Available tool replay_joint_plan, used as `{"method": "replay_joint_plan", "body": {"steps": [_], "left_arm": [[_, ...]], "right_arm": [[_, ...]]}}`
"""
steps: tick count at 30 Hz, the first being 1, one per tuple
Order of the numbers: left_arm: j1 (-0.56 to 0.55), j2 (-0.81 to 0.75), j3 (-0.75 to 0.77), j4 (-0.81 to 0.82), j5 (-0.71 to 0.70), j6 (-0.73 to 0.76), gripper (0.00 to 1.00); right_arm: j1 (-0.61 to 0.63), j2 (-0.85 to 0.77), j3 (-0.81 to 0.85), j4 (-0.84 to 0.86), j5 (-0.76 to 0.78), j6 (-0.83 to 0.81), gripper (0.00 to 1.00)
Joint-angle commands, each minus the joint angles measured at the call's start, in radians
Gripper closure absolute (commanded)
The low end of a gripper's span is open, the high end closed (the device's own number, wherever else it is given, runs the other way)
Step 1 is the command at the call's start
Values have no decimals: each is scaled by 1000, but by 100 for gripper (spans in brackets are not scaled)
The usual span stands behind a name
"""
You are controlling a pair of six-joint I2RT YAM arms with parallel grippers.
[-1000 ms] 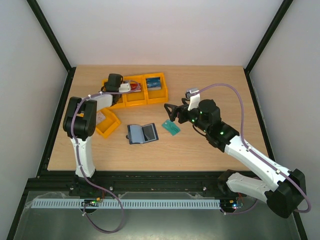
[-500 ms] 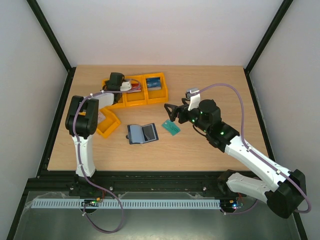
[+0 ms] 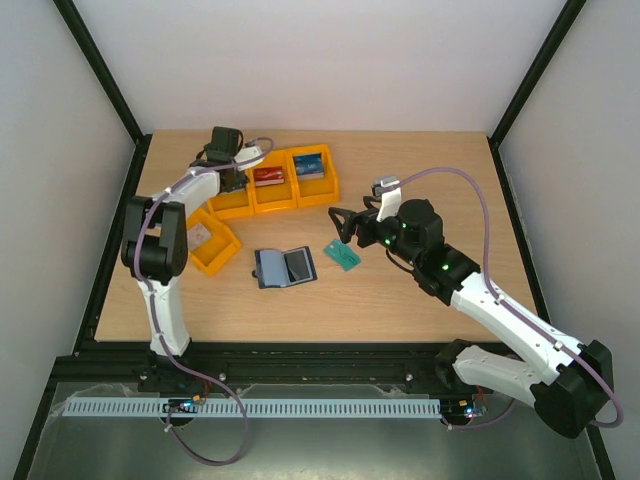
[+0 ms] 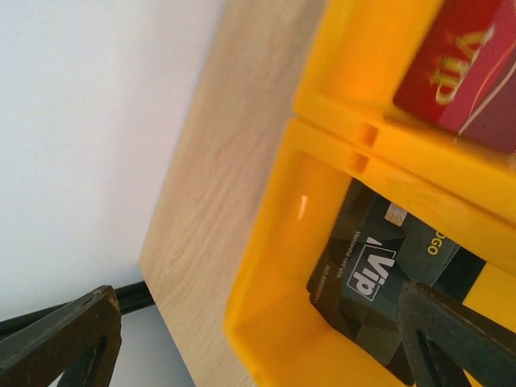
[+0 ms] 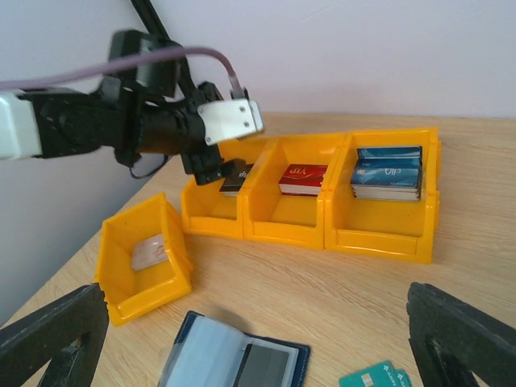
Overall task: Take the credit cards out of the card holder
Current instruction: Place the credit card in the storage box.
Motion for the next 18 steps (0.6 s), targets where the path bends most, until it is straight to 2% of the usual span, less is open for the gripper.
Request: {"method": "replay_joint_plan", "body": {"steps": [1,5,7,10,13,15,18], "left_arm": [[9,-161,35,-68,118,-105,5],[10,-327,-6,-128,202,-253,4],[11,-429,-40,-200,315,-396,4],[17,-584,-150,-332,632,-639,4],[15,-654,-252,-457,918,-824,7],[11,-673,-337,-484,997,-950,10],[-2,-688,-478,-462,1021,-1106,11]], "right_arm": [[-3,-2,10,-28,0,32,1],[-3,57,26,-53,-52,54,1],[-3,99,32,-67,-73,89,1],[5,170,25,-51,-107,151,8],[39,259,26,-68,-42,208,14],[67,332,47,-120,34,232,18],[121,448,81,-165,92,248,24]]}}
